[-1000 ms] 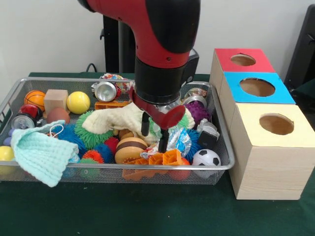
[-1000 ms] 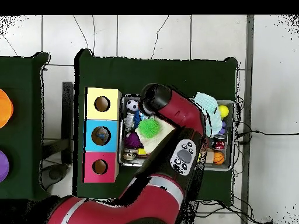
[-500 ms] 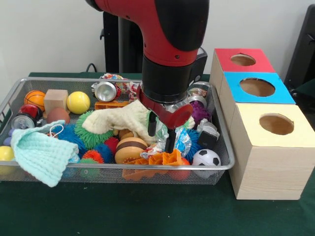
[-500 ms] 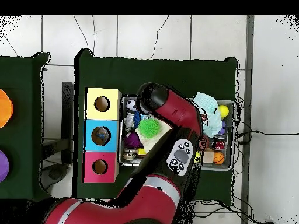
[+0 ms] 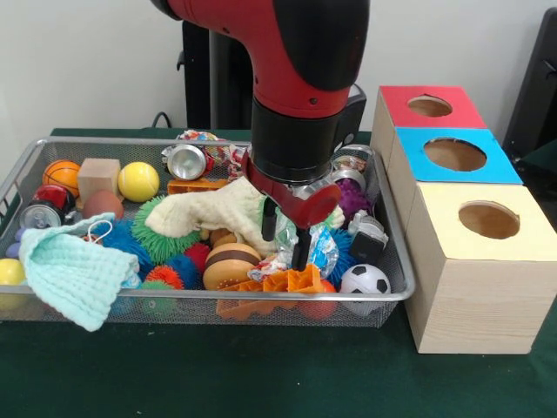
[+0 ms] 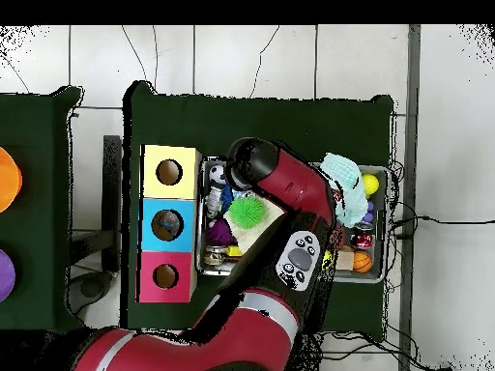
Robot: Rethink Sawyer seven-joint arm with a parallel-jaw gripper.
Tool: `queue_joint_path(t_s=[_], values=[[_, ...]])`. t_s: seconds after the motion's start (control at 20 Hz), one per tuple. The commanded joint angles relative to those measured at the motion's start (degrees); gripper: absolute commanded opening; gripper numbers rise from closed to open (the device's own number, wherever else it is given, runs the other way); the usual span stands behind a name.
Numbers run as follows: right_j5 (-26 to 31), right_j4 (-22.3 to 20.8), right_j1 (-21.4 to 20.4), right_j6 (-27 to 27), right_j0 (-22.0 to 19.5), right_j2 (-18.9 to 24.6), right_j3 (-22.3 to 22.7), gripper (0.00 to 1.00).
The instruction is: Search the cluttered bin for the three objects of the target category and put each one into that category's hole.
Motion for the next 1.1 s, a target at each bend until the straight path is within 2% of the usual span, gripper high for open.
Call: queue_joint_path(t_s=[0.05, 0.3, 0.85, 1.1], values=[[0.3, 0.5, 0.4, 9.6, -2.1, 8.0, 6.9, 1.0], [1.3, -0.7, -0.4, 8.1, -1.9, 7.6, 8.3, 1.0], [-6.3, -0.3, -3.5, 4.5, -2.8, 10.8, 16.8, 1.0], [-8.0, -0.6, -4.0, 4.9, -3.0, 11.7, 18.3, 1.0]])
